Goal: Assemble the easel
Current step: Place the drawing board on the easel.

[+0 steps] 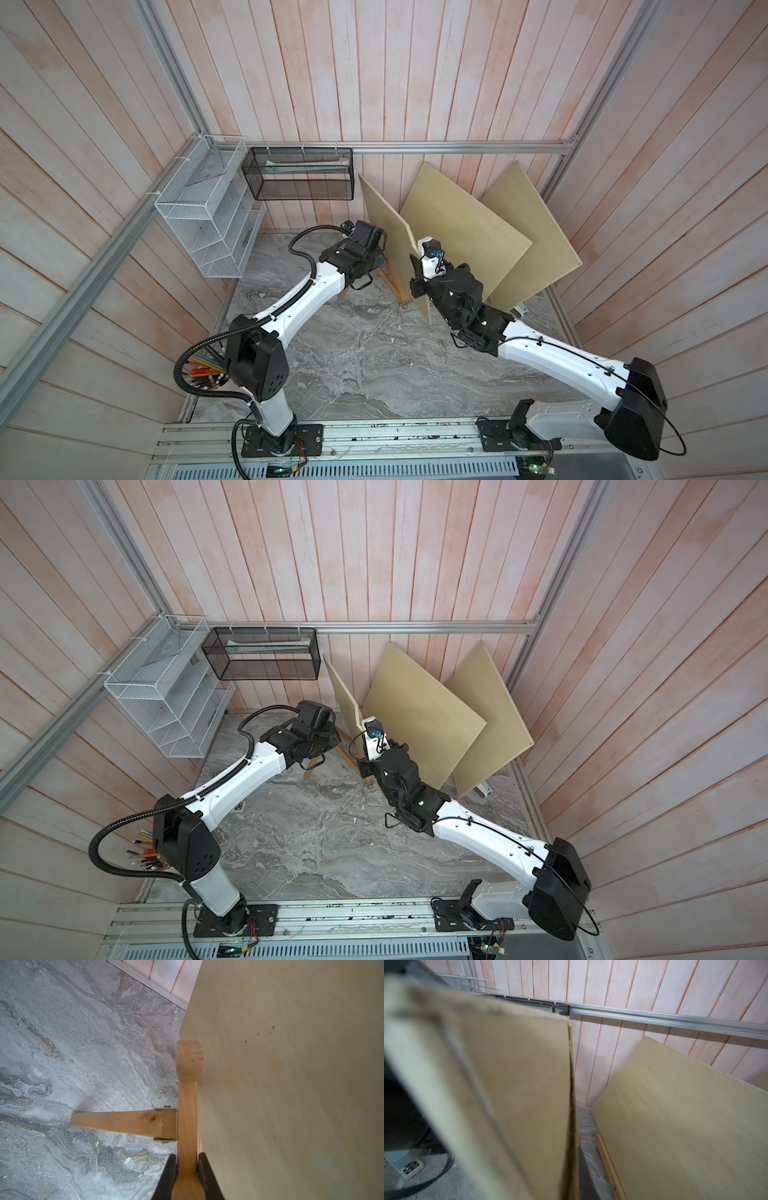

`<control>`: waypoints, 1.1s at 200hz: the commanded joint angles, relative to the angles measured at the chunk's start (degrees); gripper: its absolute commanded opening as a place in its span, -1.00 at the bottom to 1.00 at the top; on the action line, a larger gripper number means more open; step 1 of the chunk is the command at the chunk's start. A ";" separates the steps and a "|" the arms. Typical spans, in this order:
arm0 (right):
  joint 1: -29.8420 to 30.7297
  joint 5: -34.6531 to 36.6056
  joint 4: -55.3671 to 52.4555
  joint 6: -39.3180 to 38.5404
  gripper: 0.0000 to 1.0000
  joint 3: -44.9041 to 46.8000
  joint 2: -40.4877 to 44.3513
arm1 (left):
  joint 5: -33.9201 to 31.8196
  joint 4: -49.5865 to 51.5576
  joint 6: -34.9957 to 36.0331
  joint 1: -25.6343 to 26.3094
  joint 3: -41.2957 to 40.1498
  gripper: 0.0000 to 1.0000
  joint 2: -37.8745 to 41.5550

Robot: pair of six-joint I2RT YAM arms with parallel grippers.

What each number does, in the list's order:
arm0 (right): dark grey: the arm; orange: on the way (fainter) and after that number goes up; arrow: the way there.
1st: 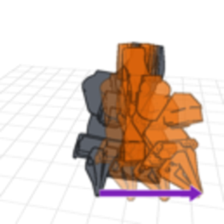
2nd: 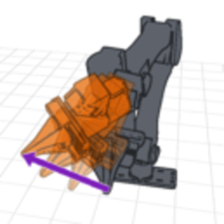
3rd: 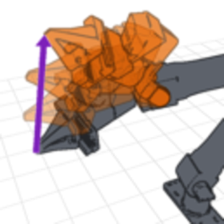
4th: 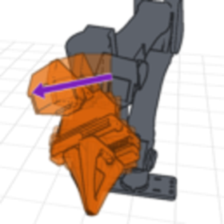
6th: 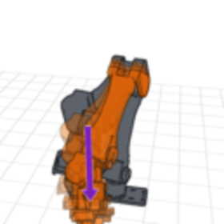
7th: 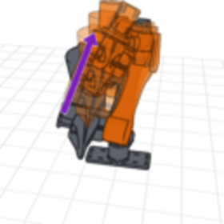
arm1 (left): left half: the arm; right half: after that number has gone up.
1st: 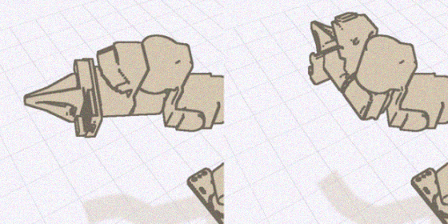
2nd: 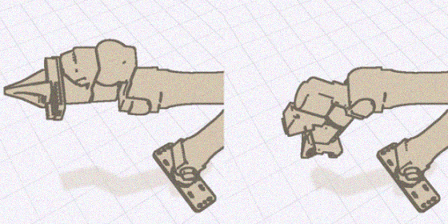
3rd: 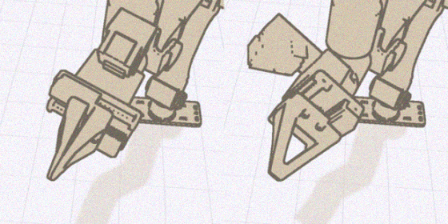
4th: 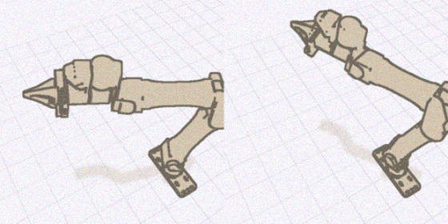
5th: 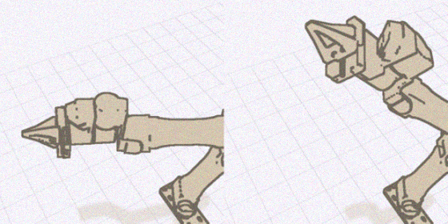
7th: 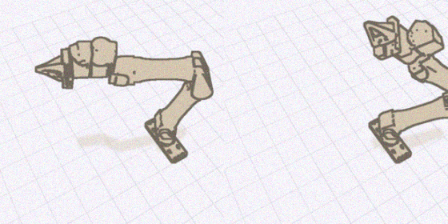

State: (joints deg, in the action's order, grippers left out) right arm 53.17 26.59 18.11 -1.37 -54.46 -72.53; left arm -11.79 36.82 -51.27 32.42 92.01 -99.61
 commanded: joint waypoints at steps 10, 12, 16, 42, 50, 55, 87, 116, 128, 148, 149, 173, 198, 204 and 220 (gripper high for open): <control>3.34 -2.46 3.13 3.48 -1.00 6.82 1.50 | 1.77 -3.73 -6.50 0.15 -1.47 -1.00 0.00; 3.34 -2.63 3.02 3.65 -1.00 7.11 1.51 | 1.84 -3.74 -6.62 0.17 -1.48 -1.00 -0.04; 3.47 -2.76 2.83 3.93 -1.00 7.57 1.47 | 1.94 -3.77 -6.73 0.19 -1.48 -1.00 -0.14; 4.57 -2.98 2.08 4.09 -0.92 10.36 0.52 | 2.17 -3.95 -7.25 0.27 -1.66 -1.00 -0.32; 4.66 -3.08 1.86 4.47 -0.83 10.88 0.22 | 2.21 -4.08 -7.30 0.27 -1.70 -1.00 -0.49; 4.66 -3.20 1.61 4.72 -0.75 11.07 0.11 | 2.08 -4.12 -7.35 0.27 -1.75 -1.00 -0.51; 4.80 -3.47 0.48 5.17 -0.01 11.04 0.19 | 0.62 -4.31 -6.43 0.27 -0.85 -1.00 -1.22; 4.84 -2.68 -1.73 5.14 0.56 8.99 0.84 | -0.68 -3.93 -4.94 0.02 1.81 -1.00 -3.40; 4.79 -3.05 -3.09 5.36 0.92 7.74 1.37 | -0.78 -3.79 -4.57 -0.33 2.75 -1.00 -4.31; 4.75 -5.08 -4.22 5.63 0.96 6.82 3.51 | -0.67 -3.95 -3.80 -1.10 3.85 -1.00 -5.53; 4.75 -5.29 -4.26 5.65 0.96 6.82 3.70 | -0.68 -3.95 -3.78 -1.12 3.91 -1.00 -5.65; 4.75 -7.52 -5.67 6.17 0.96 7.08 7.82 | -0.52 -4.54 -2.80 -2.47 4.26 -1.00 -6.61; 4.65 -5.86 -7.73 7.23 0.96 6.77 11.85 | 0.01 -5.72 -1.62 -3.67 3.48 -1.00 -6.84; 4.60 -5.31 -8.38 7.45 0.96 6.43 12.51 | 0.01 -5.94 -1.25 -3.85 3.26 -1.00 -6.87; 4.19 -3.68 -9.40 7.60 0.96 5.34 13.75 | 0.11 -6.70 -0.52 -4.11 2.12 -1.00 -6.15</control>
State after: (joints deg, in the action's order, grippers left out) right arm 57.95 21.06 11.81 4.82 -46.59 -60.47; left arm -12.08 33.98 -49.82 30.57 95.70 -104.05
